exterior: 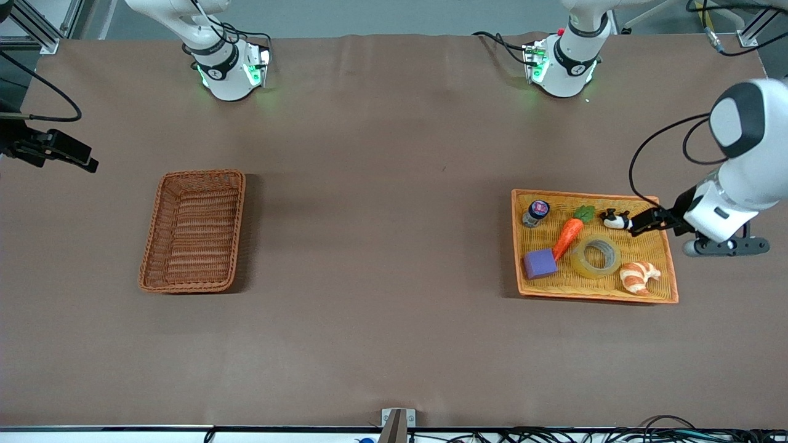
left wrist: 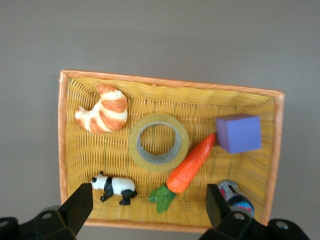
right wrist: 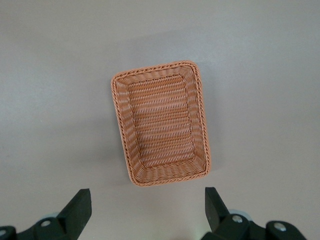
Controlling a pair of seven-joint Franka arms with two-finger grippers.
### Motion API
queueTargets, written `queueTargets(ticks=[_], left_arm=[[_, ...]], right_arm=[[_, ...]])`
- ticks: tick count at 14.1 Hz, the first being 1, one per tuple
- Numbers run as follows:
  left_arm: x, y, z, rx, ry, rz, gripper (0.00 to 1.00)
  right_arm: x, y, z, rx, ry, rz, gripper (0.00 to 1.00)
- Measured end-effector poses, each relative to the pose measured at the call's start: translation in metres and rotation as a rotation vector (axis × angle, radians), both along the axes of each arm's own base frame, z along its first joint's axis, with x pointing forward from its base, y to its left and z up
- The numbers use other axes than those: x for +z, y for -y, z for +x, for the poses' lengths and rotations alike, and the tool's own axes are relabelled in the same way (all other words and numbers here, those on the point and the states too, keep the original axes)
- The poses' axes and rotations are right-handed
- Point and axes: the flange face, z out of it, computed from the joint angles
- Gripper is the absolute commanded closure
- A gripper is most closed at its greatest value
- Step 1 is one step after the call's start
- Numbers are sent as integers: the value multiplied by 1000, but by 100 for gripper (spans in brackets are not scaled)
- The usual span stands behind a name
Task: Move tape to another basket
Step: 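Lower the left gripper over the tape roll and close on it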
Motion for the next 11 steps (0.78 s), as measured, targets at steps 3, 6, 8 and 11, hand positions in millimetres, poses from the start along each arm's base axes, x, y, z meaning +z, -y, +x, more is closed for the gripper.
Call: queueTargets(ticks=[3, 6, 8, 11], left_arm=[[-55, -4, 12, -13, -35, 6, 0], [-107, -7, 18, -23, -67, 15, 0], [-135, -7, 18, -31, -100, 20, 1], [-160, -11, 16, -31, -133, 20, 6]], right_arm=[[0, 0, 0, 0, 0, 0, 0], [0, 0, 0, 0, 0, 0, 0], [0, 0, 0, 0, 0, 0, 0], [0, 0, 0, 0, 0, 0, 0]])
